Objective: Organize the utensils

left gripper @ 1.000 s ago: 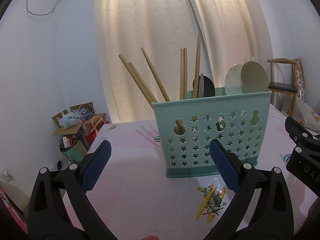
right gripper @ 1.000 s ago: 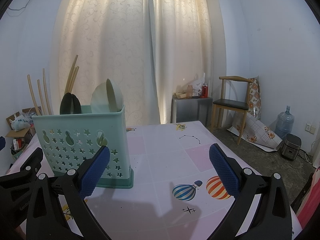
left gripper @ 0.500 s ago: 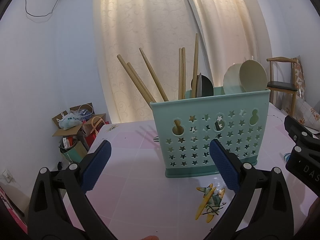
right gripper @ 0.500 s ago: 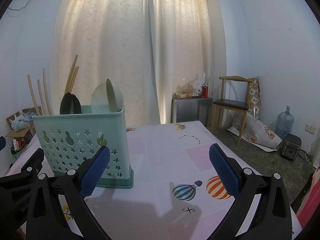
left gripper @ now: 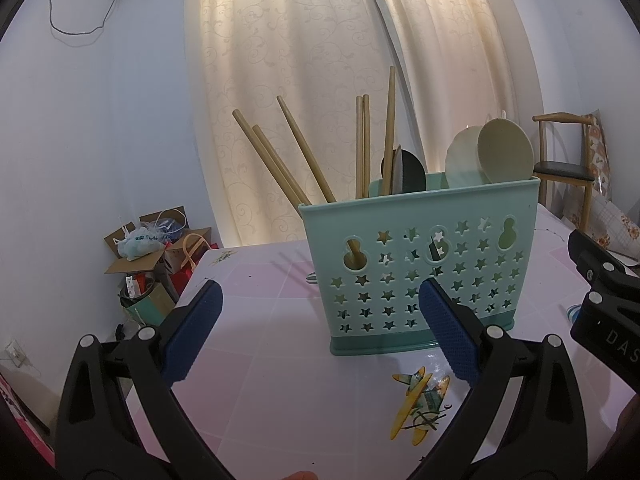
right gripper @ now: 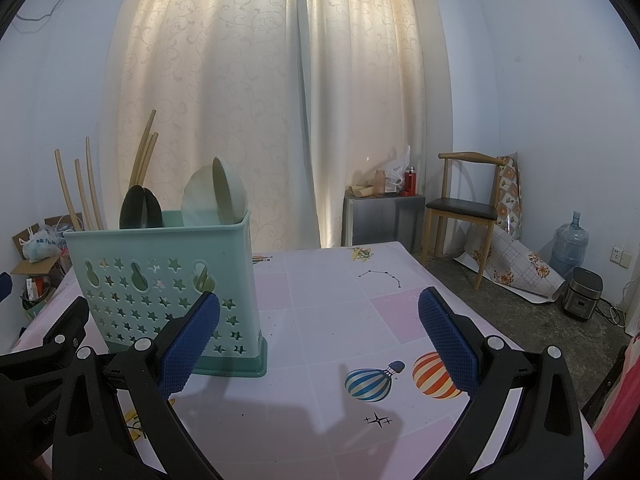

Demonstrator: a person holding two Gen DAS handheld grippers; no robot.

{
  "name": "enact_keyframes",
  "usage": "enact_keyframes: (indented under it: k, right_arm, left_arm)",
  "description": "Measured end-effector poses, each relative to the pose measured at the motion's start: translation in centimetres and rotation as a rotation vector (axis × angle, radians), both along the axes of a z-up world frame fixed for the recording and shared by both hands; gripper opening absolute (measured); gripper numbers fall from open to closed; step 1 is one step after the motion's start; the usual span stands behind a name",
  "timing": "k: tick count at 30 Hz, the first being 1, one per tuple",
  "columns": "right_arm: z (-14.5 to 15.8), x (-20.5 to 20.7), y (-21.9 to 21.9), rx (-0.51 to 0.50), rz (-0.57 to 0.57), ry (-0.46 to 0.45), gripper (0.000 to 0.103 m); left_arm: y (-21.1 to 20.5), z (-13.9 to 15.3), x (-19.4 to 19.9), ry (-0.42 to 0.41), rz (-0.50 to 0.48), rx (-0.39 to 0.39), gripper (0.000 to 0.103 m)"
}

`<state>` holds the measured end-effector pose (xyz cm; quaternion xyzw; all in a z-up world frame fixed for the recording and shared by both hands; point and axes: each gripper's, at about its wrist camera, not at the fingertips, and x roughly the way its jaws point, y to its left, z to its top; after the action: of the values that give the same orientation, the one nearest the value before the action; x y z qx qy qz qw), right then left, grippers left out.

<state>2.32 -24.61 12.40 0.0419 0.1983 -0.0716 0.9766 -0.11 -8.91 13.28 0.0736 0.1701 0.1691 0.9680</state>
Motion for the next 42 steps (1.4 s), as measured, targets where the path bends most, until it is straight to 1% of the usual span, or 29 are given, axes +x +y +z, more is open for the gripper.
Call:
enact_keyframes:
  k: [16,42]
  right_arm:
    - [0.0,0.0,0.0,0.0,0.0,0.0,0.097]
    - [0.0,0.0,0.0,0.0,0.0,0.0,0.097]
  left_arm:
    - [0.0,0.0,0.0,0.003,-0.005,0.005,0.095]
    - [1.3,-0.2,0.3,0.008,-0.011,0.005,0.095]
